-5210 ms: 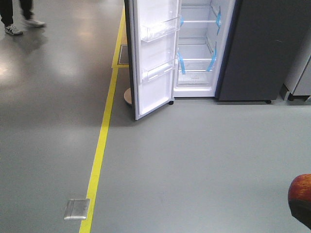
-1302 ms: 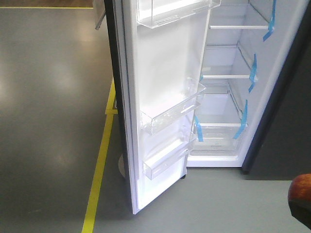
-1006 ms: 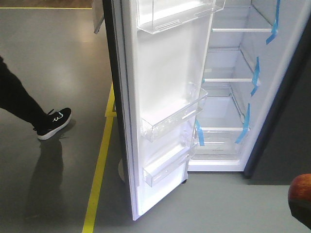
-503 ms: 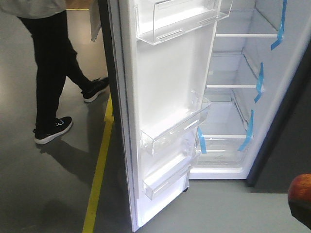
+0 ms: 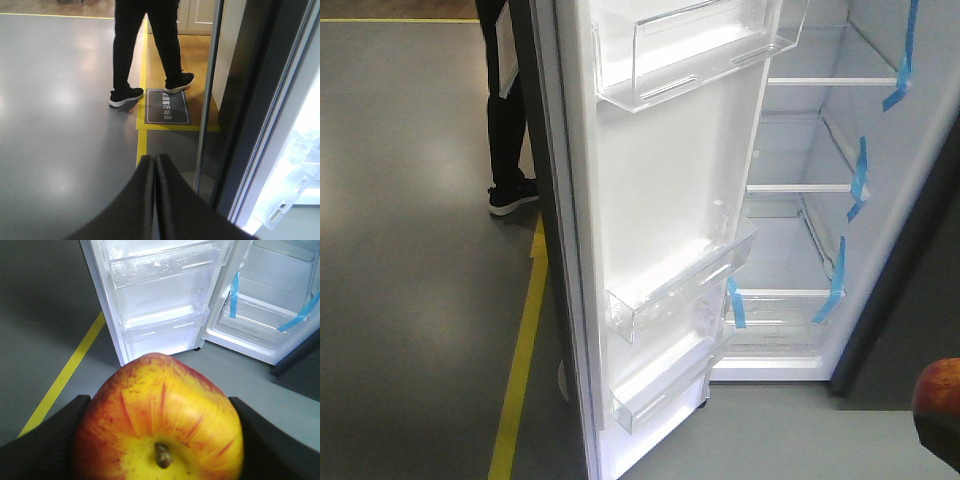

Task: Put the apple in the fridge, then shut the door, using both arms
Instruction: 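Hold the apple in the right gripper in front of the door shelves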

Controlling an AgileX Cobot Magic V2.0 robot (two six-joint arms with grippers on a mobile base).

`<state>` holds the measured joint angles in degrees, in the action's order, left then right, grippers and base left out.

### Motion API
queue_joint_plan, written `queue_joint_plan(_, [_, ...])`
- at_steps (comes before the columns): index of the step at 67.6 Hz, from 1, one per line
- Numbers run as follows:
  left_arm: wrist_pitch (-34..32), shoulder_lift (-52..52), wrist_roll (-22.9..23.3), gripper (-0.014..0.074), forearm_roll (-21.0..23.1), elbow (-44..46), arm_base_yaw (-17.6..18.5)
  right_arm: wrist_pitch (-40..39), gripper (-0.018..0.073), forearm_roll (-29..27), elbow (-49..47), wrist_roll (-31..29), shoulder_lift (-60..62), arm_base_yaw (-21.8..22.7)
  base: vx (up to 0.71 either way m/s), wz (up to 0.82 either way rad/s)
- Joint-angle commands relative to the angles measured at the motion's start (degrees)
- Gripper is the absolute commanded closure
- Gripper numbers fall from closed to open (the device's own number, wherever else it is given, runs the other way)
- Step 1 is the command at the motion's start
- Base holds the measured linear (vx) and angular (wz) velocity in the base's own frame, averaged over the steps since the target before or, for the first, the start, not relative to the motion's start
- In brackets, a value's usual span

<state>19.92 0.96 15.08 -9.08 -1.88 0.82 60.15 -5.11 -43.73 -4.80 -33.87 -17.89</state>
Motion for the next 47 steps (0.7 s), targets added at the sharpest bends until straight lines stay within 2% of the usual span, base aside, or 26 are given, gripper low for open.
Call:
queue_joint_plan(1, [-4.05,-0.09,0.46,0.0603,0.25,-0.96,0.38,-3.54,0.0448,0.04,-1.57,-0.35,-0.33,-0.07,0.07,-0.01])
queue_joint_plan(47, [-4.05,-0.09,0.46,0.0603,0.25,-0.96,0.38,-3.54,0.0448,0.04,-1.57,-0.35,-0.33,-0.07,0.06,0.00])
